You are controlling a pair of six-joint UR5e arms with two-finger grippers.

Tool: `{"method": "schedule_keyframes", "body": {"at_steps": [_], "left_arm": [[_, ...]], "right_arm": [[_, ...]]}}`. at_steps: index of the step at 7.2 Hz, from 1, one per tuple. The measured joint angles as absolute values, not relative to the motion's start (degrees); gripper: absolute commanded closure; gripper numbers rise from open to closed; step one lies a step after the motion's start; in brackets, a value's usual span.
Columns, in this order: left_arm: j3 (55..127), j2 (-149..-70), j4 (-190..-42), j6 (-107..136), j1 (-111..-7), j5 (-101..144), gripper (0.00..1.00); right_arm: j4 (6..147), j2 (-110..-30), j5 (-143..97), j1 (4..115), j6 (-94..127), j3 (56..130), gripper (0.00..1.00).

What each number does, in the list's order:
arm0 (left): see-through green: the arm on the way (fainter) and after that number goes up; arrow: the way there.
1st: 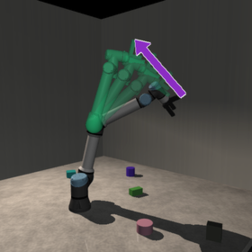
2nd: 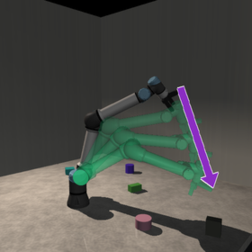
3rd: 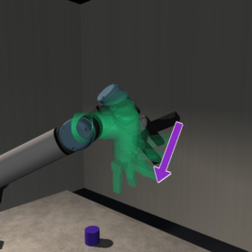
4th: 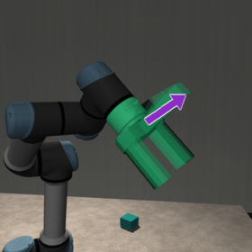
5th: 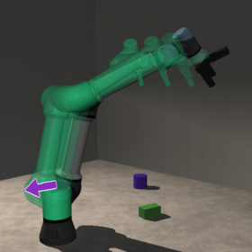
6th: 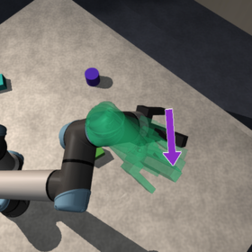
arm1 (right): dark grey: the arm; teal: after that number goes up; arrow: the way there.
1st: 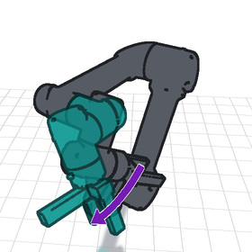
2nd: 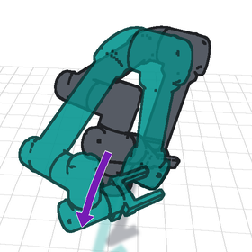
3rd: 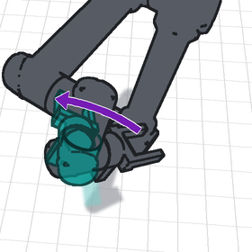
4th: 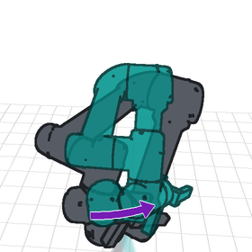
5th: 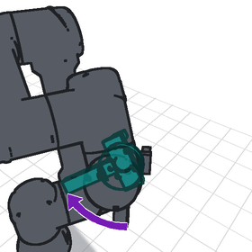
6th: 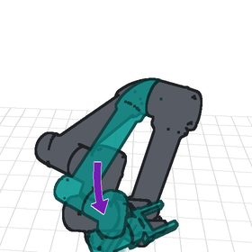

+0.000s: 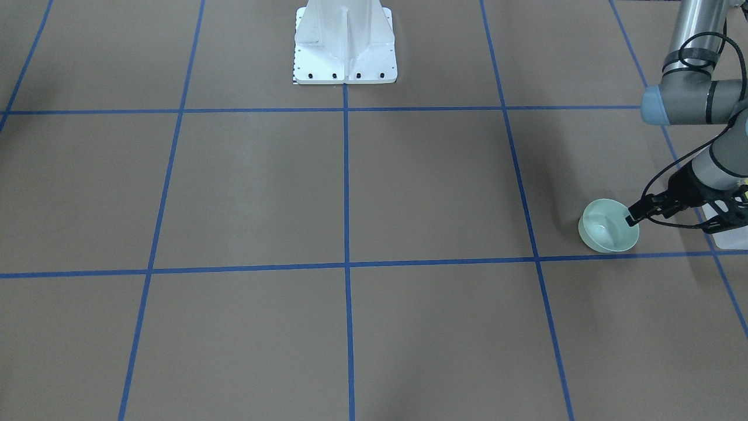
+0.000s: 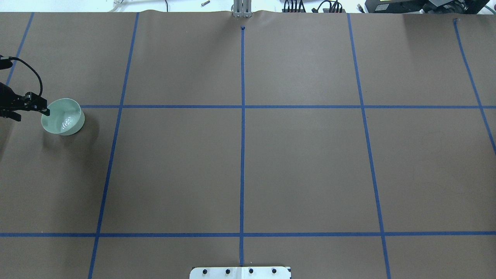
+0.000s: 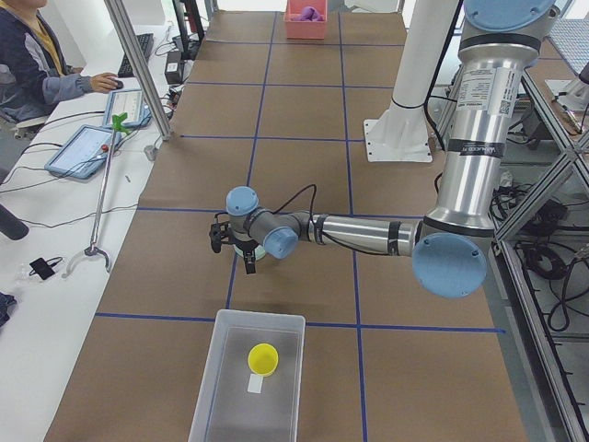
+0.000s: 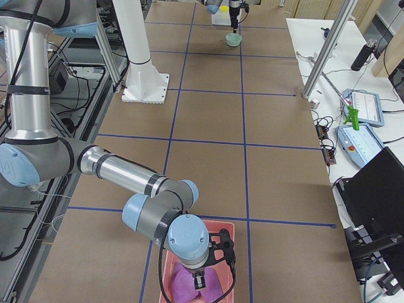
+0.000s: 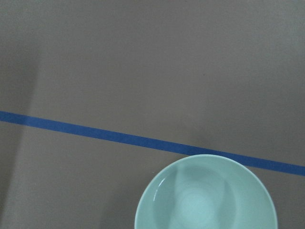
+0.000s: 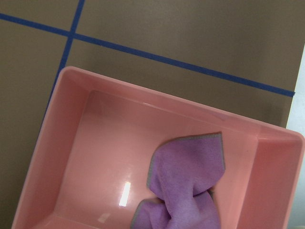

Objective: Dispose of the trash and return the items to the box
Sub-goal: 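Grasp the rim of the pale green bowl with the left gripper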

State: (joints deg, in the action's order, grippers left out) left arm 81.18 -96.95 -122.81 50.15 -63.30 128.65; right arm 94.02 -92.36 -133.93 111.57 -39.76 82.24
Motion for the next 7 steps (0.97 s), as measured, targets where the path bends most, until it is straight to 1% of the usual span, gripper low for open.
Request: {"method": "schedule_keyframes", "body": {"at_steps": [1,2,3,4,7], "left_arm": [[79.18,-97.18,-125.33,51.09,-63.11,128.64,0.24],[78.28,-97.45,-126.90,52.98,-62.49,128.65,0.42],[77.93,-97.58,-128.27,55.10,-61.49,128.66,0.87],[77.80,-97.61,-129.31,56.78,-60.75,128.67,1.00],[78.67,-98.30,-129.92,57.64,-60.33,130.71,1.00]], "right_arm": [[94.19,-92.32,-135.46,111.18,-38.73,83.01,0.00],[94.52,-92.31,-136.46,110.83,-37.65,84.35,0.00],[94.69,-92.34,-137.17,110.34,-36.22,85.90,0.00],[94.73,-92.36,-137.50,109.88,-35.06,86.84,0.00],[94.75,-92.37,-137.72,109.29,-34.05,88.07,0.00]]}}
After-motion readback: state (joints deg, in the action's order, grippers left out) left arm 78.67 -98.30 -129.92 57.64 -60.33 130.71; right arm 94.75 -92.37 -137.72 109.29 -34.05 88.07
